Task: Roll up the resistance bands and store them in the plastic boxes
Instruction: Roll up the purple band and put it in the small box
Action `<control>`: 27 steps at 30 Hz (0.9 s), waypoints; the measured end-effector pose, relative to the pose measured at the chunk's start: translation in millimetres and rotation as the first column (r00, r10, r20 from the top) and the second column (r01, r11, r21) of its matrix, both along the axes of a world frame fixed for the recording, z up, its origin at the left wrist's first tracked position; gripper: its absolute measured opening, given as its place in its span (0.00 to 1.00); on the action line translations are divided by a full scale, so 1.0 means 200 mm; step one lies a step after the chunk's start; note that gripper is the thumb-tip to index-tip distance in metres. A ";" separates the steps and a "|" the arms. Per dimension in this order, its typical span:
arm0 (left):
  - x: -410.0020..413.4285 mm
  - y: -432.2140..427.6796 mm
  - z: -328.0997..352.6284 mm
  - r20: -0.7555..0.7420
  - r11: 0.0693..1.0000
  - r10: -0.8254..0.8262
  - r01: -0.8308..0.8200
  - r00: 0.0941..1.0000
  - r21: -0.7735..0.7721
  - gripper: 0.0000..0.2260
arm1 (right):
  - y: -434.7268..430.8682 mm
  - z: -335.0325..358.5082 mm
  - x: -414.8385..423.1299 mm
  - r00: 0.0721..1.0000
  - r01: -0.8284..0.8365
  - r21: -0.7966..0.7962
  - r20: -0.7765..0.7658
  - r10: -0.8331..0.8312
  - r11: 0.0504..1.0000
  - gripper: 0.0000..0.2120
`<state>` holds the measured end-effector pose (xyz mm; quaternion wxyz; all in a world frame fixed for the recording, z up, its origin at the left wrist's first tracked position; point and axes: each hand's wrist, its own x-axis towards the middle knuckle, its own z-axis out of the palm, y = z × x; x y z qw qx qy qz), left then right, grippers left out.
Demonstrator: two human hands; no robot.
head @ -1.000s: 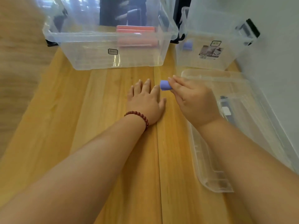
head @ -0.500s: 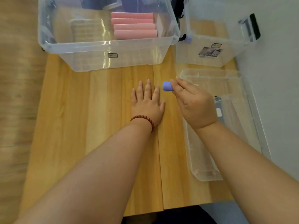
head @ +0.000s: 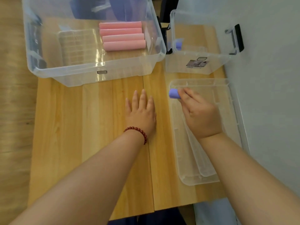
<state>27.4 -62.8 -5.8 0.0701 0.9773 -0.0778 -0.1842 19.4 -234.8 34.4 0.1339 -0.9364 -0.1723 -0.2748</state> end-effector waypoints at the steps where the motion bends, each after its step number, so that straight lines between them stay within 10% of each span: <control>1: 0.01 -0.01 0.04 0.033 0.999 -0.026 0.026 0.999 -0.018 0.27 | -0.02 0.02 0.03 1.000 0.001 0.014 -0.003 -0.001 1.000 0.12; 12: 0.35 -0.18 0.41 0.341 0.996 -0.061 0.081 0.938 -0.045 0.26 | -0.20 0.22 0.34 0.999 0.002 0.085 0.037 -0.005 0.996 0.12; 27: 1.00 -0.35 0.50 0.237 0.997 -0.071 0.076 0.969 -0.012 0.26 | -0.50 0.21 1.00 0.988 -0.111 -0.024 -0.106 0.108 0.994 0.11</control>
